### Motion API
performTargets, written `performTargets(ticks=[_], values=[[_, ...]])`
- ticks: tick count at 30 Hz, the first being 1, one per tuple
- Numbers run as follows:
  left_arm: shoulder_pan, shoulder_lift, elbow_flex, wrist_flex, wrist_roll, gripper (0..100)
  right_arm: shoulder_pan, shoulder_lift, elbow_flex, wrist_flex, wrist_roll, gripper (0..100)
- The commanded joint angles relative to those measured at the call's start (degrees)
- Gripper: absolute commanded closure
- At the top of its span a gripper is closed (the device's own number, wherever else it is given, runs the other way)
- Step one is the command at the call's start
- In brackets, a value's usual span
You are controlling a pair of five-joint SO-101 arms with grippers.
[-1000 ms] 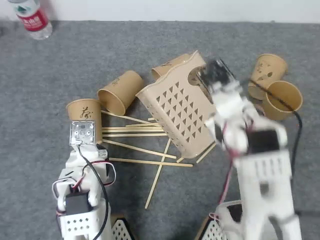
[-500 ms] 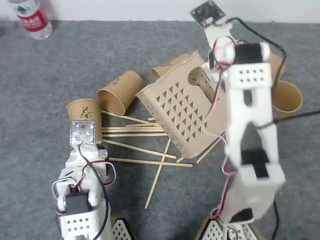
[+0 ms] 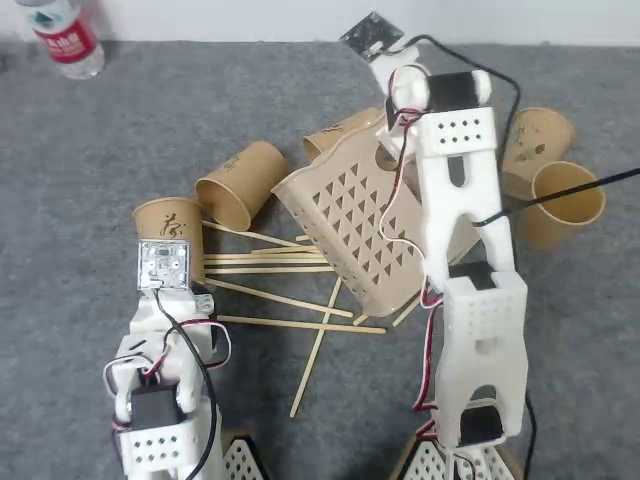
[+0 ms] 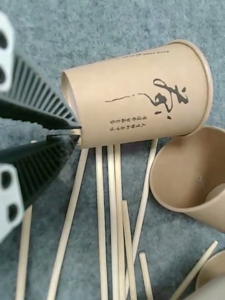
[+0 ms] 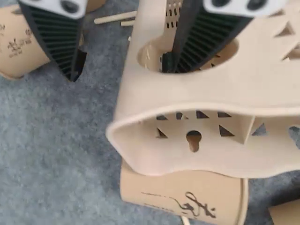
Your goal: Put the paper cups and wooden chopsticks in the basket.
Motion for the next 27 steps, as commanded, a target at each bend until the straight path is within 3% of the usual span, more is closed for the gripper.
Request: performTargets(ticks=[1, 8, 13, 14, 21, 27], values=[[0.26, -1.14, -0.75, -1.32, -0.44, 99, -0.4, 0.92, -5.01, -0.22, 1.05, 73.5], [0.26, -1.14, -0.75, -1.32, -0.44, 99, 0.22, 6.81, -9.14, 0.04, 1.41, 74.5], [0.26, -1.14, -0.75, -1.32, -0.44, 99, 0.13, 8.04, -12.92, 0.4, 1.41, 98.5], [0.26, -1.14, -0.75, -1.32, -0.44, 99, 0.04, 7.96, -13.8, 0.66, 1.14, 99.7], [0.26, -1.14, -0.57, -1.32, -0.44, 99, 1.27, 4.44, -25.32, 7.78, 0.79, 99.1], [0.26, -1.14, -0.57, -1.32, -0.44, 99, 6.11, -3.3, -25.32, 7.69, -7.3, 99.2]])
